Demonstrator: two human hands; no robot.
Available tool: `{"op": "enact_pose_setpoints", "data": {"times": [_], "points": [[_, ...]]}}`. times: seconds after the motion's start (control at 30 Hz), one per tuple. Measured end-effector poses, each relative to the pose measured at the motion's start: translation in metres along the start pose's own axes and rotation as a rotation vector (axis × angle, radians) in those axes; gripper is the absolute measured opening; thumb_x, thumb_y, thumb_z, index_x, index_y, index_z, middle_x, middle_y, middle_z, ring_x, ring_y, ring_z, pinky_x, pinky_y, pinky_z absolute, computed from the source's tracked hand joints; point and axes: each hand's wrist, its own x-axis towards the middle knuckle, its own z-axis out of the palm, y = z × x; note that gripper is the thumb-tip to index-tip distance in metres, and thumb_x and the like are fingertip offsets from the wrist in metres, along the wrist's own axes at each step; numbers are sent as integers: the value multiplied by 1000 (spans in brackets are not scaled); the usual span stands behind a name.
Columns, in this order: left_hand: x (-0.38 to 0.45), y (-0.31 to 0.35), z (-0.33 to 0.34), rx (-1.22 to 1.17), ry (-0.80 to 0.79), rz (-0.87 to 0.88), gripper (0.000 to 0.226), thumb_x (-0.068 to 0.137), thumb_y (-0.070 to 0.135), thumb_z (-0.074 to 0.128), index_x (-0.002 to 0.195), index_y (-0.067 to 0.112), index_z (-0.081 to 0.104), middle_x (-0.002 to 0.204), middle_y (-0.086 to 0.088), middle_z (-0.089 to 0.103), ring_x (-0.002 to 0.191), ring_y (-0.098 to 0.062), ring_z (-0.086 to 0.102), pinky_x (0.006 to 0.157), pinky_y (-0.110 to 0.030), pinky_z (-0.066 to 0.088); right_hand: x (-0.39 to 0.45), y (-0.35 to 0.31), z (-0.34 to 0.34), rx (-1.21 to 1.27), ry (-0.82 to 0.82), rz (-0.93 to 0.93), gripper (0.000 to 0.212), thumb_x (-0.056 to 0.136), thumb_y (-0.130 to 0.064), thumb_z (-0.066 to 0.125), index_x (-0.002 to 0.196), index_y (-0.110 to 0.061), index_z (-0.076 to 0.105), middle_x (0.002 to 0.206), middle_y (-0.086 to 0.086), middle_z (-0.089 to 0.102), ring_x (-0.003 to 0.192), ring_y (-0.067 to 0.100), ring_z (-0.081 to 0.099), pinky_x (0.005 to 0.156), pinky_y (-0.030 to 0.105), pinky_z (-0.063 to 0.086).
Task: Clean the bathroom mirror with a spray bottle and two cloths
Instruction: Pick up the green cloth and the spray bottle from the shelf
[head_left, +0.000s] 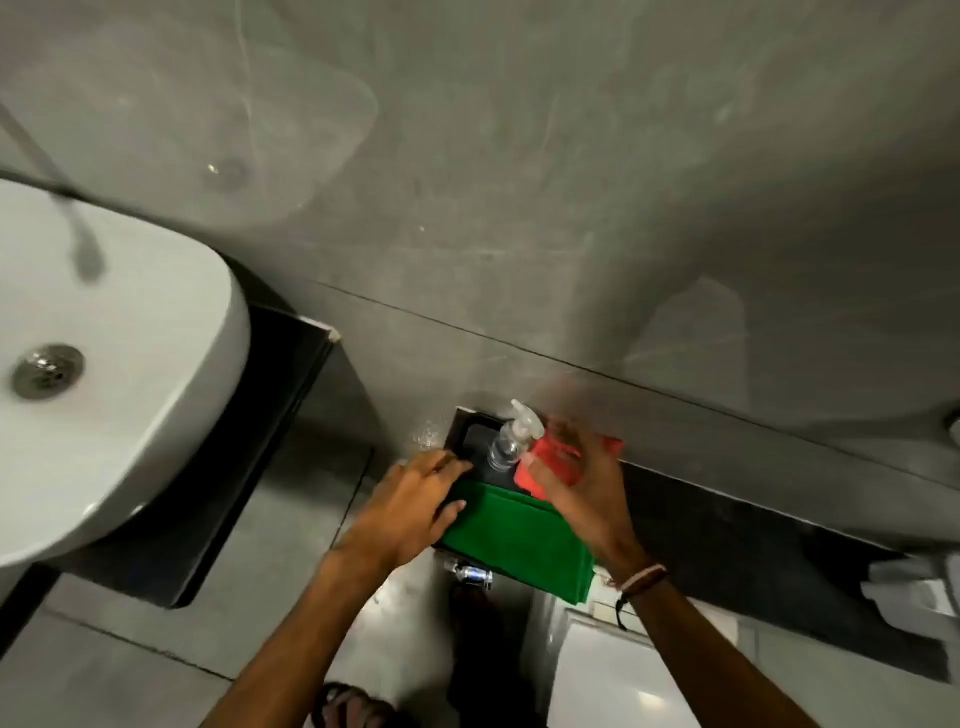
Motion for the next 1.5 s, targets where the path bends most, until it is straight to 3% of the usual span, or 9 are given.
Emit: {"op": "enact_pose_setpoints", "data": {"times": [0.1, 0.27, 0.5, 0.67, 0.77, 0.9, 1.23, 1.33, 1.5], "points": [[36, -6, 34, 66, -159, -15, 58, 94, 38, 56, 147, 22, 40, 154, -6, 42, 139, -28, 44, 113, -42, 40, 12, 25, 10, 42, -54, -20, 58, 70, -47, 84, 120, -62, 58, 124, -36, 63, 123, 8, 64, 112, 43, 54], [73, -11, 66, 299, -293, -37, 75, 80, 51, 68, 141, 16, 41, 147, -12, 46, 136, -33, 43, 111, -50, 36, 43, 41, 18, -135, -289, -256, 78, 83, -51, 78, 151, -42, 42, 150, -19, 55, 139, -13, 47, 119, 10, 34], [67, -7, 85, 201, -302, -250, 65, 77, 46, 75, 132, 20, 53, 136, -8, 60, 132, -30, 46, 110, -48, 37, 60, 59, 43, -345, -294, -456, 60, 96, -67, 48, 150, -43, 37, 132, -10, 55, 126, 8, 58, 111, 30, 51], [57, -7, 93, -117, -105, -310, 48, 78, 38, 74, 123, 28, 60, 125, -4, 69, 120, -29, 55, 101, -42, 49, 53, 65, 61, -145, -134, -358, 52, 98, -64, 47, 143, -38, 45, 133, -11, 60, 124, 7, 64, 104, 34, 58], [50, 3, 97, -655, 1, -371, 29, 75, 17, 75, 101, 24, 65, 97, 1, 75, 95, -22, 69, 86, -30, 59, 47, 59, 73, -47, -28, -359, 56, 102, -58, 45, 152, -31, 41, 132, -3, 58, 121, 9, 63, 104, 18, 51], [35, 12, 77, -1118, 198, -440, 32, 68, -10, 79, 88, 8, 61, 79, -5, 68, 78, -18, 66, 72, -30, 56, 49, 26, 73, 91, 80, -330, 55, 101, -35, 54, 148, -5, 48, 137, 10, 61, 128, 18, 61, 108, 26, 50], [-52, -8, -152, -1603, 852, -282, 40, 66, 19, 82, 104, 8, 77, 104, -16, 80, 93, -27, 77, 80, -38, 63, 8, -202, 32, 463, 92, -678, 39, 104, -54, 46, 142, -53, 52, 133, -19, 69, 112, 4, 70, 96, 24, 57], [-86, -10, -248, -1535, 935, -75, 35, 79, 16, 76, 113, 10, 72, 112, -17, 78, 102, -30, 75, 82, -38, 63, -15, -270, 30, 551, 51, -751, 46, 101, -60, 50, 141, -40, 60, 120, -9, 76, 97, 8, 70, 89, 38, 61], [-133, 3, -371, -1293, 1015, 55, 39, 85, 20, 76, 122, 12, 66, 117, -14, 77, 108, -30, 73, 89, -44, 61, -43, -362, 22, 561, 37, -903, 60, 94, -70, 51, 137, -30, 64, 109, -13, 77, 85, 2, 72, 77, 28, 64]]}}
